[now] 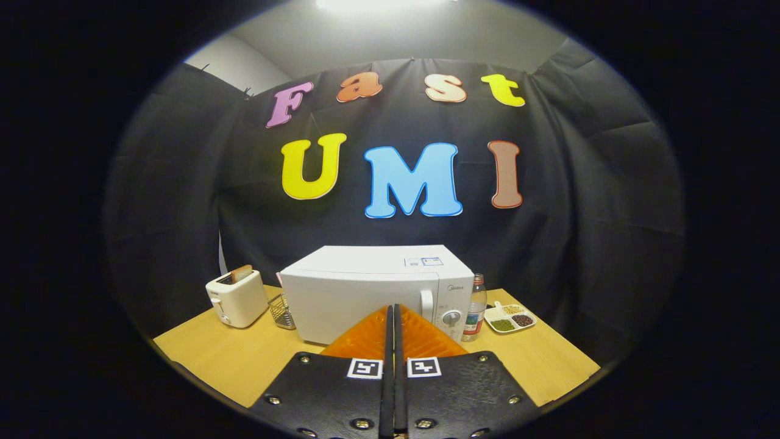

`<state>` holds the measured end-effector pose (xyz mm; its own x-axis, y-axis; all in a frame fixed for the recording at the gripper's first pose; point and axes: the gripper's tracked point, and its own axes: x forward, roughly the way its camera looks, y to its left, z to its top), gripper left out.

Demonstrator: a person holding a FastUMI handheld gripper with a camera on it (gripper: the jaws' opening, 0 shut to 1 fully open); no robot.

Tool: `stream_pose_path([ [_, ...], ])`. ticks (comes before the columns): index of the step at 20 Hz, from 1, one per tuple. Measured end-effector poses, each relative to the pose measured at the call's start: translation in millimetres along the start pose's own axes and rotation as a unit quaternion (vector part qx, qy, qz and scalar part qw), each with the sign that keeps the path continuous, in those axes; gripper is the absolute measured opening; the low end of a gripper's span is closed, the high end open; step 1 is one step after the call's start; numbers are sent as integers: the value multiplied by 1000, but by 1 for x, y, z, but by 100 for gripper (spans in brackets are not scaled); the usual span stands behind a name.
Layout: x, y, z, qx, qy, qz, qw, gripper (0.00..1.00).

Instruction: Open the microwave, put the food inside, and close the microwave door.

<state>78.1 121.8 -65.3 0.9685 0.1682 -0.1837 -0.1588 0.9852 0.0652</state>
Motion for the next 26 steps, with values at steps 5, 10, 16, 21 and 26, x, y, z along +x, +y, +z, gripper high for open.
stream_pose_path([
  [5,-63,7,17,-6,-36,5,999,1],
  [10,-104,7,19,19,-52,8,998,77],
  [16,-119,4,20,-1,-50,1,999,96],
  [21,-121,2,24,0,-48,-2,999,96],
  [26,-121,-10,21,4,-42,-6,999,96],
])
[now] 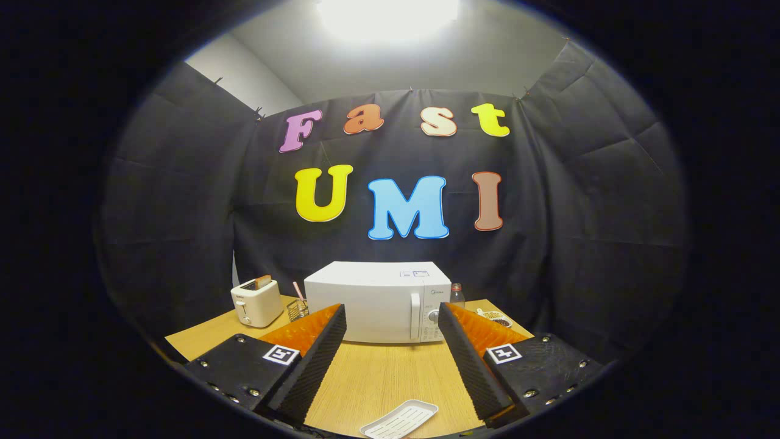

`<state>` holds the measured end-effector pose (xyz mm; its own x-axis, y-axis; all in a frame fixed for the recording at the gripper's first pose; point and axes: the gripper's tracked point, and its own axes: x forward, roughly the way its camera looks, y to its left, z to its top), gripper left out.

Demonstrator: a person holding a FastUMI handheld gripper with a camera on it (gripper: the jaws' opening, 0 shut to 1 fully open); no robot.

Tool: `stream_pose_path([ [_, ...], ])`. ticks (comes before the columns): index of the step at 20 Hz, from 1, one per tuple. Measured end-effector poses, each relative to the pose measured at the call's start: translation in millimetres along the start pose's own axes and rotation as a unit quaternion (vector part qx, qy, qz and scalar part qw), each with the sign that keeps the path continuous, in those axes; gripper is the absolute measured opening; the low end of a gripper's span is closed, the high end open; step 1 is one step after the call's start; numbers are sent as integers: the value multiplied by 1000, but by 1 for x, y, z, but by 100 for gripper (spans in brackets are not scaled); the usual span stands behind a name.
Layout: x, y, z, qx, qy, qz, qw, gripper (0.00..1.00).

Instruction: Open the microwave, put the food inside, and close the microwave door.

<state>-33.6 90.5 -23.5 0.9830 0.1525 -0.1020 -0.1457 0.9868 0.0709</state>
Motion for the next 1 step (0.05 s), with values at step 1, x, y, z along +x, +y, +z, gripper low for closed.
stream_pose_path([
  [1,0,-3,-1,3,2,-2,1000,96],
])
